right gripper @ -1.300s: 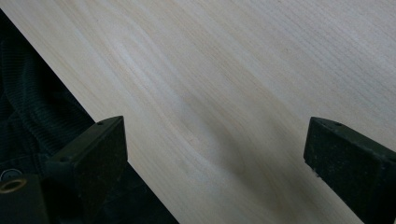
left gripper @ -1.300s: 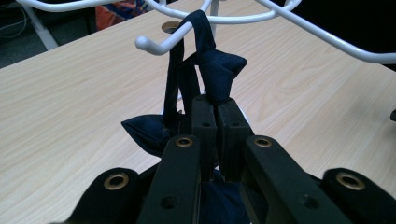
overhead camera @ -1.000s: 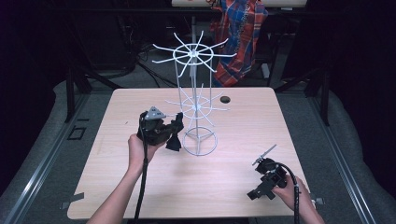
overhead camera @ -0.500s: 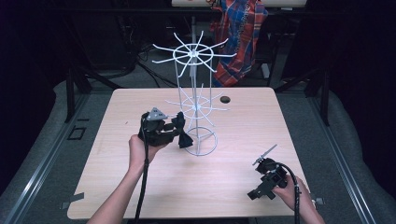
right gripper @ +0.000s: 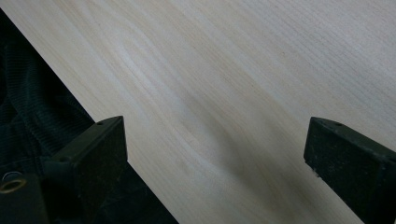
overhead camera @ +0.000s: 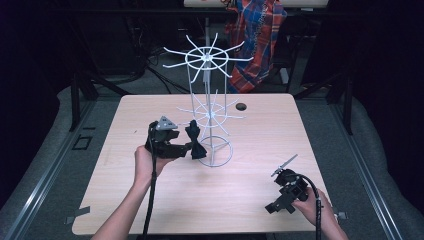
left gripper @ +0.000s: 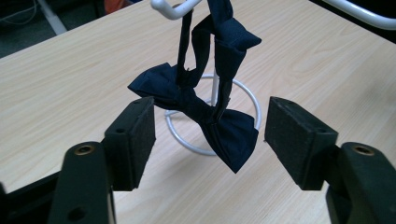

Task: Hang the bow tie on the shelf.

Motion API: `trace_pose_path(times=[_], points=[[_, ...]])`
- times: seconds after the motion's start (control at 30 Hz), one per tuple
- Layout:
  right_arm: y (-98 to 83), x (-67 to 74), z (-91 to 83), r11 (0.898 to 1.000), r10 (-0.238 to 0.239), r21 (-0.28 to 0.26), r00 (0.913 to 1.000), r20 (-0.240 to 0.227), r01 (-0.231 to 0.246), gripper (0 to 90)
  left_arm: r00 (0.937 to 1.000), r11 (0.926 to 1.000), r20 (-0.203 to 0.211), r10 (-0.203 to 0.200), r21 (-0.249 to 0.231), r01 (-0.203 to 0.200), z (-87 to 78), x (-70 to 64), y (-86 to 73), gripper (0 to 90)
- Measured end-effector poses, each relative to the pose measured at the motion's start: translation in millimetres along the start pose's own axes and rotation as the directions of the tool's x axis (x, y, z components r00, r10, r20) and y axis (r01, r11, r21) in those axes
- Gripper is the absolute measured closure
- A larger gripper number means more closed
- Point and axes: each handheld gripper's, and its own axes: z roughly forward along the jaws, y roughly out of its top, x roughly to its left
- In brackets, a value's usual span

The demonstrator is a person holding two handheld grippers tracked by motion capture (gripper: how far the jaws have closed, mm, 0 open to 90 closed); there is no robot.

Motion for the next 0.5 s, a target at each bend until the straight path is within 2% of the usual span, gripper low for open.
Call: trace_pose_path(times=[0.2,0.23,0.3,0.5], points=[[0.0,-0.1,-0.7,1.0,-0.004,-0.002,1.0,-0.002,0.004,5.5,0.9999,1.0,-0.011,-0.001,0.006,0.001,-9.9,0.6,-4.5,28.1],[0.2,-0.2,-1.5,1.0,-0.009,0.004,0.9999,0.01,0.009,5.5,0.9999,1.0,-0.017,0.0,0.003,0.0,-12.1,0.6,-6.9,26.7],[0.1,-0.2,-1.7,1.0,-0.01,0.002,0.9999,0.01,0.01,5.5,0.9997,0.9998,-0.024,0.007,0.018,-0.007,-16.0,1.9,-10.4,25.2],[0.2,0.2,-1.4,1.0,-0.009,-0.002,1.0,0.0,0.009,5.5,0.9991,0.9988,-0.042,-0.006,0.048,0.008,-22.9,7.4,-20.5,19.6]])
